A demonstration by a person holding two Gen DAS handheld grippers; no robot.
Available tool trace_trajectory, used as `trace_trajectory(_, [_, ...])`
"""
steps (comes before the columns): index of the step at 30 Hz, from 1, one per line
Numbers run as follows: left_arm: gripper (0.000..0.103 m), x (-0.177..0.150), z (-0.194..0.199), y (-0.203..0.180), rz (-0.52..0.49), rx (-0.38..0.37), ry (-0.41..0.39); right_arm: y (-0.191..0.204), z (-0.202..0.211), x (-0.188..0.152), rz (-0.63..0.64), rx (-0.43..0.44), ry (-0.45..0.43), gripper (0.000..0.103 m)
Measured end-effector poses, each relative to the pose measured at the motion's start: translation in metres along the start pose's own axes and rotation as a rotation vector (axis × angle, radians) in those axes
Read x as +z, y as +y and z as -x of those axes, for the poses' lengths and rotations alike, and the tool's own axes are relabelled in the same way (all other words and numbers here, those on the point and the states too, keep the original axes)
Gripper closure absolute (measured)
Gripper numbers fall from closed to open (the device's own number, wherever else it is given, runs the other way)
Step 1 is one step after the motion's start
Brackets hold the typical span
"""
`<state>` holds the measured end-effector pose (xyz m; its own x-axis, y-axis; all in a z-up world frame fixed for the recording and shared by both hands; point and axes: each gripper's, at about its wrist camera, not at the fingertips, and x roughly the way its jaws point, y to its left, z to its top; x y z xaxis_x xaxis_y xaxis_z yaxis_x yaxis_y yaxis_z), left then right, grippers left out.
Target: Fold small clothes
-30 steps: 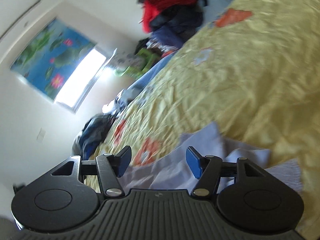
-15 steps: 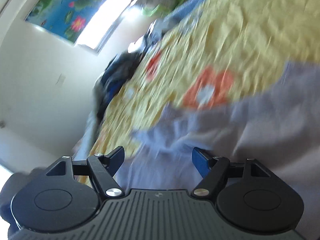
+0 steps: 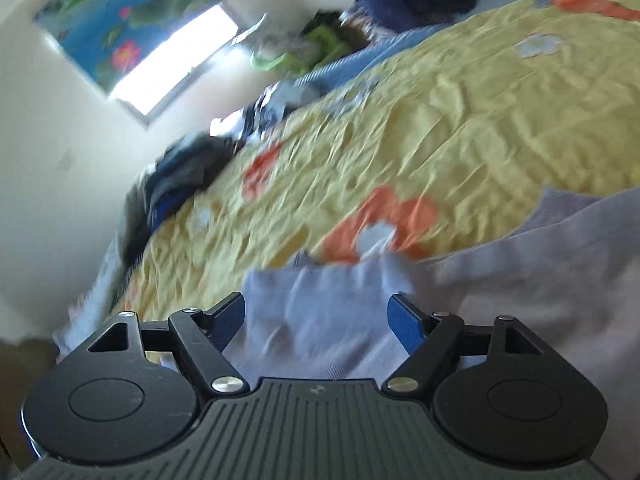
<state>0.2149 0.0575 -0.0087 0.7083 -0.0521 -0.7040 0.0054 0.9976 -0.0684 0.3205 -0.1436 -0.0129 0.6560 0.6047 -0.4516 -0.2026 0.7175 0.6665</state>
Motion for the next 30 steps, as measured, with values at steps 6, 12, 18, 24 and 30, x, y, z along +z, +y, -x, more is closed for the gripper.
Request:
trace_trajectory(6, [0.031,-0.006,0.002,-0.002,-0.016,0.014,-0.008,-0.001,0.026,-0.003,0.07,0.002,0.039,0.023])
trace_trajectory(12, [0.028,-0.012,0.006,-0.006,-0.025,0.019,-0.01,-0.019,0.026,-0.008,0.059,-0.104,0.039,0.022])
trace_trajectory(18, [0.028,-0.015,0.02,0.004,-0.021,0.0,-0.041,0.019,0.054,-0.032,0.285,-0.171,-0.004,0.022])
trace_trajectory(24, [0.028,0.0,0.033,0.054,0.104,-0.05,-0.079,0.079,0.097,-0.1,0.702,-0.222,0.013,0.021])
trace_trajectory(30, [0.024,0.016,0.013,0.088,0.196,-0.209,0.008,0.116,0.12,-0.174,0.96,-0.282,-0.041,0.02])
